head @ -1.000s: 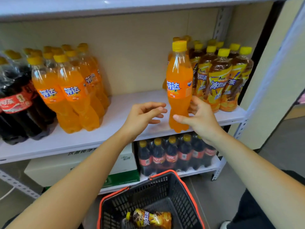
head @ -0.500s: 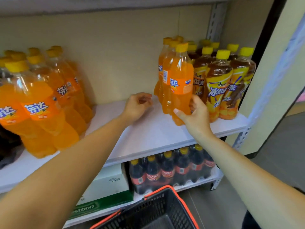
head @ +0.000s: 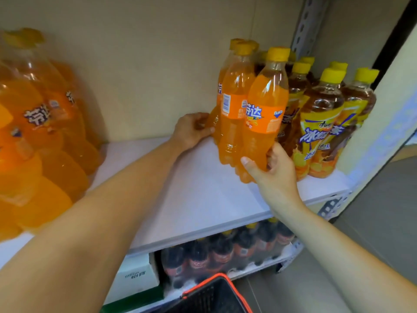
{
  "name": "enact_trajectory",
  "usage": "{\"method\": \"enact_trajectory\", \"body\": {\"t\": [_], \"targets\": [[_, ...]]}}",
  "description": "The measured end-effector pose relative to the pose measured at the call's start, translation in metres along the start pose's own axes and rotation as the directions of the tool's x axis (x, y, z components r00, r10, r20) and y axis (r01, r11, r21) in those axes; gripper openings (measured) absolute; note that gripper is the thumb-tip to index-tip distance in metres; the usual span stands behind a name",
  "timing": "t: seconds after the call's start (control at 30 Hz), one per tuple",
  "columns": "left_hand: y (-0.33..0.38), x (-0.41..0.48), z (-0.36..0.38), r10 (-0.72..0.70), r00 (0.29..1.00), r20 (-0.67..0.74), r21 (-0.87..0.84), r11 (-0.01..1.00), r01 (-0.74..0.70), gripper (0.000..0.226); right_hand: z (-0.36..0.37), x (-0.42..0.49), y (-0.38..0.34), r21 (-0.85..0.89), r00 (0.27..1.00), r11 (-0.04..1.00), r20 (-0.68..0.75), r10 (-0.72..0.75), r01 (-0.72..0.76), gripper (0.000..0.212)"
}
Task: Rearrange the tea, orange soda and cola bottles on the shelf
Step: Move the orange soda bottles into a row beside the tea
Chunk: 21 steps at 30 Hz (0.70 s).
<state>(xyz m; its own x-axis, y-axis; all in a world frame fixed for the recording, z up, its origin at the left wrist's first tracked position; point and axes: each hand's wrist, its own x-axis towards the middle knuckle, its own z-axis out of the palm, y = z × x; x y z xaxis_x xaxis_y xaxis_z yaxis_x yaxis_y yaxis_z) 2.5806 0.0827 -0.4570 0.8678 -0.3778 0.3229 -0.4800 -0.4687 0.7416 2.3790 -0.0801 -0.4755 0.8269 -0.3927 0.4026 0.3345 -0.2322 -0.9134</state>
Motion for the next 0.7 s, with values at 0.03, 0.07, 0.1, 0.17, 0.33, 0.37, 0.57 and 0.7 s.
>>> {"method": "enact_trajectory", "body": {"t": [0.03, 0.07, 0.1, 0.17, 0.33, 0.37, 0.57, 0.7], "targets": [[-0.002, -0.001, 0.0, 0.004, 1.0, -0.012, -0.006, 1.0, -0.004, 0.048, 0.001, 0.0, 0.0, -0.003, 1.0, 1.0, -0.005, -0.002, 0.002, 0.035], [-0.004, -0.002, -0.001, 0.003, 1.0, -0.028, -0.007, 1.0, -0.003, 0.044, 0.001, 0.0, 0.001, -0.001, 1.0, 1.0, -0.01, -0.005, 0.005, 0.035], [-0.006, -0.001, -0.001, -0.005, 0.999, -0.044, 0.002, 1.0, 0.005, 0.04, 0.002, 0.0, 0.001, 0.004, 1.0, 1.0, -0.014, -0.008, 0.008, 0.035], [-0.01, 0.0, -0.001, -0.039, 0.997, -0.069, 0.034, 0.999, 0.041, 0.03, 0.002, 0.0, 0.0, 0.003, 1.0, 1.0, -0.018, -0.014, 0.014, 0.036], [-0.011, 0.001, 0.002, -0.103, 0.984, -0.147, -0.029, 0.995, 0.1, 0.026, 0.003, -0.002, 0.001, -0.006, 0.999, 1.0, -0.025, -0.029, 0.029, 0.036], [-0.011, 0.001, 0.002, -0.095, 0.985, -0.147, -0.103, 0.991, 0.081, 0.029, 0.003, -0.001, 0.002, -0.007, 0.999, 1.0, -0.025, -0.03, 0.03, 0.036], [-0.011, -0.002, 0.005, -0.028, 0.992, -0.126, -0.164, 0.986, 0.007, 0.03, 0.002, 0.001, 0.006, -0.017, 1.0, 0.999, -0.013, -0.028, 0.028, 0.036], [-0.01, -0.002, 0.003, -0.034, 0.999, 0.013, 0.046, 0.998, 0.033, 0.028, 0.002, 0.001, 0.006, -0.01, 1.0, 1.0, -0.011, -0.014, 0.014, 0.039]]}}
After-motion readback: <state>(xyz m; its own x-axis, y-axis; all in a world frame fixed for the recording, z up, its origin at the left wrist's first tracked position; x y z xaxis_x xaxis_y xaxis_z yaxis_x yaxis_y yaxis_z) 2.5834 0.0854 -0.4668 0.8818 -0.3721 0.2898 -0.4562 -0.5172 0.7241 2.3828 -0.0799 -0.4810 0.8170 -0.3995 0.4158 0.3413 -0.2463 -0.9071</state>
